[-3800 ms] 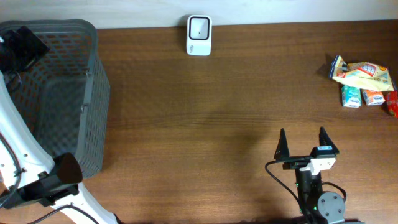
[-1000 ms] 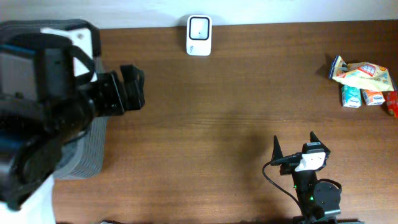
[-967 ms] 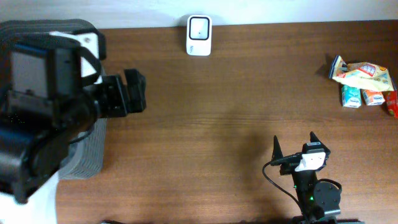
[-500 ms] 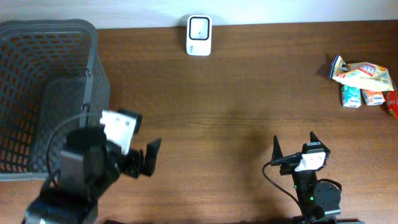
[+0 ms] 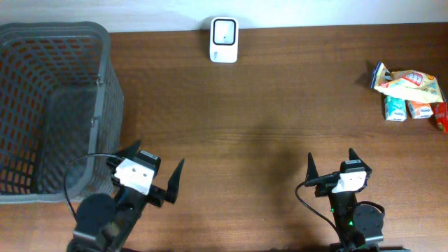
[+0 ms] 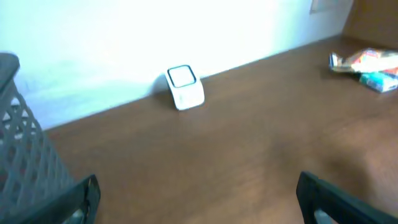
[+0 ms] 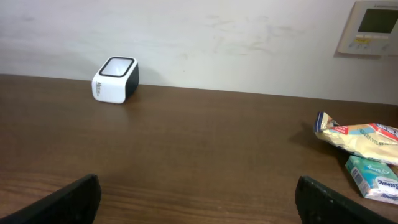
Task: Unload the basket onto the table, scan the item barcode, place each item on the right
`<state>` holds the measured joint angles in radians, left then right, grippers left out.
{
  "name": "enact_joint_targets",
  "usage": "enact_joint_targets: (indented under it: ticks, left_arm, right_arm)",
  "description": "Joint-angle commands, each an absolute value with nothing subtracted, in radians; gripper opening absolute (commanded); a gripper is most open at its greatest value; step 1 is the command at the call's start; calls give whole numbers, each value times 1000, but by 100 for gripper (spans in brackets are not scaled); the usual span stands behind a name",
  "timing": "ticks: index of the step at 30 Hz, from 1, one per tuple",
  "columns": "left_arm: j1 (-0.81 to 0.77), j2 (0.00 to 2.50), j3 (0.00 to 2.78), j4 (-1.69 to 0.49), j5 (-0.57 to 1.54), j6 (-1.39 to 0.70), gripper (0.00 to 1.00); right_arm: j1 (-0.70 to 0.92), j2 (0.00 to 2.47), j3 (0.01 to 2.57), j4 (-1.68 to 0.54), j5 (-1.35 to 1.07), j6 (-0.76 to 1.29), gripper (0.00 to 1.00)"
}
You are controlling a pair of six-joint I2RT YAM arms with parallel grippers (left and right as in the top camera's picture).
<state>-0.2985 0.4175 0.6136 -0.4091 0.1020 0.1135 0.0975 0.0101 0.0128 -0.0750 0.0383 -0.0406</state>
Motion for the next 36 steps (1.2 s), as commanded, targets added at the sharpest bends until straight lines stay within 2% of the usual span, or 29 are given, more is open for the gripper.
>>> enact_joint_targets:
  ticks: [1, 10, 14, 23, 28, 30, 36]
  left_arm:
    - [-250, 333, 482, -270, 116, 133, 99]
    - [-92, 147, 278, -117, 113, 133, 99]
    - [-57, 95, 185, 2, 116, 129, 99]
    - [-22, 5, 22, 103, 142, 129, 99]
    - [4, 5, 9, 20, 128, 129, 99]
    - [35, 5, 9, -83, 66, 72, 99]
    - [47, 5, 9, -84, -13, -1, 99]
  right_arm:
    - [89, 4, 6, -80, 37, -41, 98]
    - [89, 4, 6, -80, 37, -41, 98]
    - [89, 4, 6, -80, 37, -41, 98]
    - [89, 4, 6, -80, 37, -41, 98]
    - [89, 4, 6, -80, 37, -41, 98]
    - [89, 4, 6, -80, 37, -41, 99]
    - [89, 4, 6, -80, 37, -41, 98]
